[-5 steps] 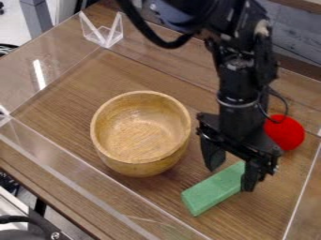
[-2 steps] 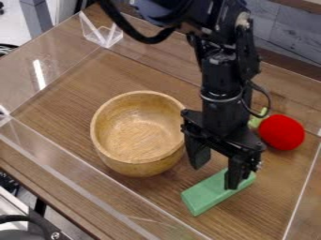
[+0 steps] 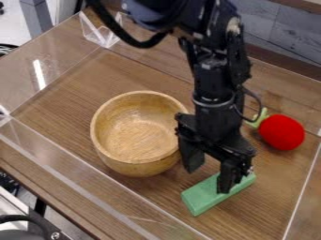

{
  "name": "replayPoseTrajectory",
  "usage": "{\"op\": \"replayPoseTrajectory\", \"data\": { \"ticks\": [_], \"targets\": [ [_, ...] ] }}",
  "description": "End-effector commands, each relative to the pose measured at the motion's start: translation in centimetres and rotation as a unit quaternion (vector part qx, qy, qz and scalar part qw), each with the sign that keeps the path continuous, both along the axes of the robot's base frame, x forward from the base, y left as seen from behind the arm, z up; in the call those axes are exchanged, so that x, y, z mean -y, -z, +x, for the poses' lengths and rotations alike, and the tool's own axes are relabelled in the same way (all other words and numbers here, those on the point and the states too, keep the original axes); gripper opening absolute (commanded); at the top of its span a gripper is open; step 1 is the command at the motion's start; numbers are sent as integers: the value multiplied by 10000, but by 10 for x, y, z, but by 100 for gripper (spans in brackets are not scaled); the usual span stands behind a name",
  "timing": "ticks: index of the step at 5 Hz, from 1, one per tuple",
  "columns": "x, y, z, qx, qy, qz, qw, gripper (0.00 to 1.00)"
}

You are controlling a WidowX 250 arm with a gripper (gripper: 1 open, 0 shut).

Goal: Remove the green stick from the brown bowl and put it on the table

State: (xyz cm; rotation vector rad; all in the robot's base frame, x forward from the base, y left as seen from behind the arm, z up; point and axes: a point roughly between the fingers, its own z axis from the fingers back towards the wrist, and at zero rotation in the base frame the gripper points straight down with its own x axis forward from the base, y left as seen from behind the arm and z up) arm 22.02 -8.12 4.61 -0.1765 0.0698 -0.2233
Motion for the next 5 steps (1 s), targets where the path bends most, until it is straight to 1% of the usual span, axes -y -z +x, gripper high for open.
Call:
{"op": "replayPoseTrajectory", "data": {
  "ticks": [1, 2, 3, 4, 5],
  "targets": [
    [1, 12, 6, 61, 32, -21, 10000, 100],
    [5, 13, 8, 36, -302, -8, 9995, 0],
    [9, 13, 10, 22, -630, 4, 9980, 0],
    [-1, 11, 9, 31, -815, 22, 9967, 100],
    [-10, 9, 9, 36, -1001, 41, 9950, 100]
  ]
}}
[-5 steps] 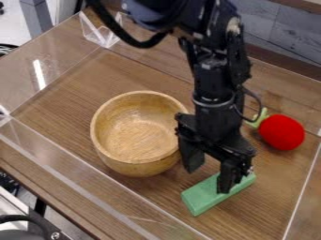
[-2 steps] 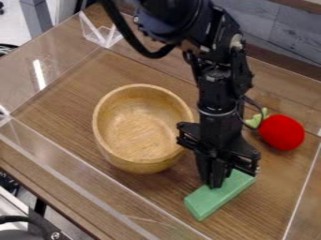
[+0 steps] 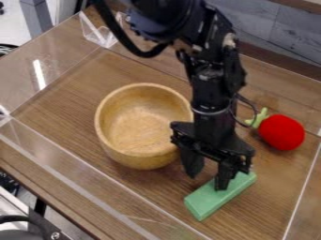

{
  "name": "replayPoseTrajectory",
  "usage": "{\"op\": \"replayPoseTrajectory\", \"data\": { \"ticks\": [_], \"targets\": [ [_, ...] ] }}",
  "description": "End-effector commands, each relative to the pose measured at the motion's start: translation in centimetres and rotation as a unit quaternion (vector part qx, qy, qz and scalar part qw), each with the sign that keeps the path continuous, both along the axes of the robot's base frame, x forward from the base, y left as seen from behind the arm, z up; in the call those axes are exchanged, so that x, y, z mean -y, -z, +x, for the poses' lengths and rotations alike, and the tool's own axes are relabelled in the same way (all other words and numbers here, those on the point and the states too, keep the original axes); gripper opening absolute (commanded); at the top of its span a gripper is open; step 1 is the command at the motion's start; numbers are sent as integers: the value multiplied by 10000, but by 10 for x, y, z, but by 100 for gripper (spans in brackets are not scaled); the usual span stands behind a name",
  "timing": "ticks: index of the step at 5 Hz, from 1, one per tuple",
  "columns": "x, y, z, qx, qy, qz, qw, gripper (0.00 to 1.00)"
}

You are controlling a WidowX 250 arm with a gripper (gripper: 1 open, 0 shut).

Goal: Remove the green stick from the brown bowl and put it on the table

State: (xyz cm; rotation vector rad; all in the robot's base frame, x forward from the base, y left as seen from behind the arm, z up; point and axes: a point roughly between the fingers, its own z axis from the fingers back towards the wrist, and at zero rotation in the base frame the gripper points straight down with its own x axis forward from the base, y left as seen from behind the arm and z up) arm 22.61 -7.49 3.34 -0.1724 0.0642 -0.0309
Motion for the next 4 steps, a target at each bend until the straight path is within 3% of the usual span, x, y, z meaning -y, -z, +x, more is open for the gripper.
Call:
{"op": "replayPoseTrajectory", "data": {
  "ticks": [1, 2, 3, 4],
  "targets": [
    [6, -8, 6, 74, -297, 12, 9995, 0],
    [15, -12, 9, 61, -550, 29, 9985, 0],
    [15, -19, 7, 54, -404, 46, 9992, 100],
    [15, -25, 4, 45, -257, 62, 9996, 100]
  ]
}}
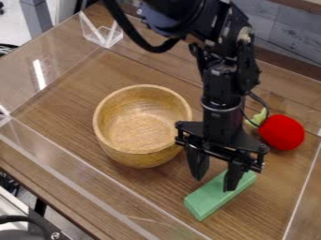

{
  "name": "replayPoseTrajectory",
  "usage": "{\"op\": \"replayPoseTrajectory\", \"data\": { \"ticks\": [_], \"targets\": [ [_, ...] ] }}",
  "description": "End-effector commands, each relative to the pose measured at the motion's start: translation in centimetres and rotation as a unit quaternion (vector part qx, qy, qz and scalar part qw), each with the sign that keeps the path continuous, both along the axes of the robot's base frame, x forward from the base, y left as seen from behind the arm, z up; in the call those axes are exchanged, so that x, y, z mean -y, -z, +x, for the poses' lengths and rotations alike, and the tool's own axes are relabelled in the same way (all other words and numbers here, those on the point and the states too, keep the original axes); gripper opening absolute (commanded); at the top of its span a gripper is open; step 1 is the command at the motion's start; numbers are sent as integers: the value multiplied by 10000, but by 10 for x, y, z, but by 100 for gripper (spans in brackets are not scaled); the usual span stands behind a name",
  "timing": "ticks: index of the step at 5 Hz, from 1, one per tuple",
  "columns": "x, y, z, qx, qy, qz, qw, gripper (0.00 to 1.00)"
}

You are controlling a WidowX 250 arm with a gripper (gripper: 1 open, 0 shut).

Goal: Remove the green stick from the brown bowl and put it on the table

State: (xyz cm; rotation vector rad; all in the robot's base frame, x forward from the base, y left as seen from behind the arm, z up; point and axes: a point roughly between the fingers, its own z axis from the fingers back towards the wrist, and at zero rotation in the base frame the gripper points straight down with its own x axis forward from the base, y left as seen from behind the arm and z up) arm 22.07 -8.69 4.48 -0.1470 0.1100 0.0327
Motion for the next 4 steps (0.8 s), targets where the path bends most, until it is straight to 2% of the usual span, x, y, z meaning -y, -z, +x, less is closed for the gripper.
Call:
{"op": "replayPoseTrajectory", "data": {
  "ticks": [1, 2, 3, 4],
  "targets": [
    [-2, -16, 16, 287, 91, -62, 9995, 0],
    [-8, -19, 22, 268, 140, -48, 9995, 0],
    [-8, -13, 24, 269, 16, -22, 9996, 100],
    [-9, -9, 26, 266, -110, 3, 9996, 100]
  ]
}}
